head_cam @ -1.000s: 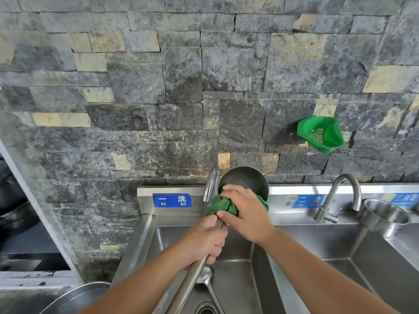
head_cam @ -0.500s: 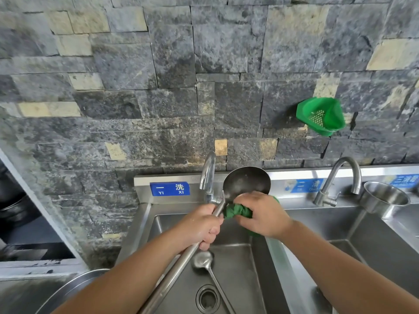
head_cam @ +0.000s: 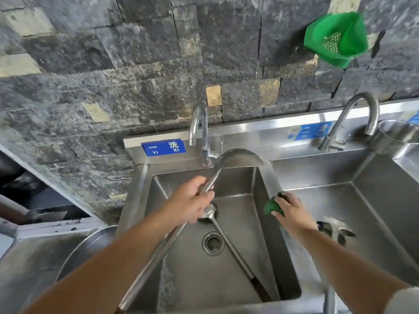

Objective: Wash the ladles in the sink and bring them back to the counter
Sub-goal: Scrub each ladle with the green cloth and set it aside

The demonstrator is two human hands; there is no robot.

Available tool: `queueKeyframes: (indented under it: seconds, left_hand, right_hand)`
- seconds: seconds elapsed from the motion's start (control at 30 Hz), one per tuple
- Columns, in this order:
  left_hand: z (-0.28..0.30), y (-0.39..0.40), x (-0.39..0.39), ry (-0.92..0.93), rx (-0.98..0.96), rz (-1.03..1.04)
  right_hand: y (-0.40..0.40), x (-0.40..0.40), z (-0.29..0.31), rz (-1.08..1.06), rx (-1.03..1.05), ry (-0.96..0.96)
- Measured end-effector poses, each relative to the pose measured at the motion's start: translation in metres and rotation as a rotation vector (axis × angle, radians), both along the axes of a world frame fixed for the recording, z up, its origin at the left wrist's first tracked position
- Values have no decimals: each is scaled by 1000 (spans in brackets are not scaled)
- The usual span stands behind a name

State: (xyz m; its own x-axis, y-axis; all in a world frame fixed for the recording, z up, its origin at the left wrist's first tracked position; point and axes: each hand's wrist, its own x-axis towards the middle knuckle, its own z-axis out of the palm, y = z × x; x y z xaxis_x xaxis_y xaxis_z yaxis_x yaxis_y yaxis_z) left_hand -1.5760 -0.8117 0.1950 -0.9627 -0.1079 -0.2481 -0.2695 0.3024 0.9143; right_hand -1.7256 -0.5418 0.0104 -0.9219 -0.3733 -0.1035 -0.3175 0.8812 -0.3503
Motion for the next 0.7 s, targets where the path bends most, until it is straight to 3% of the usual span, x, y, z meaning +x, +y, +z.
queueKeyframes:
  seconds: [0.1,0.17,0.5,0.7]
  left_hand:
    - [-22,6,3,-51,-35,-29]
    - [-37,10,4,-80,-20,-47]
    - [-89,33,3,-202,73,-29]
    - [-87,49,-3,-157,127,-89]
  right_hand:
    - [6,34,-50,41,257,-259]
    - [6,45,-61,80,329,-280]
    - [-3,-1,-57,147,300,-352]
    - [1,-11,-39,157,271,-417]
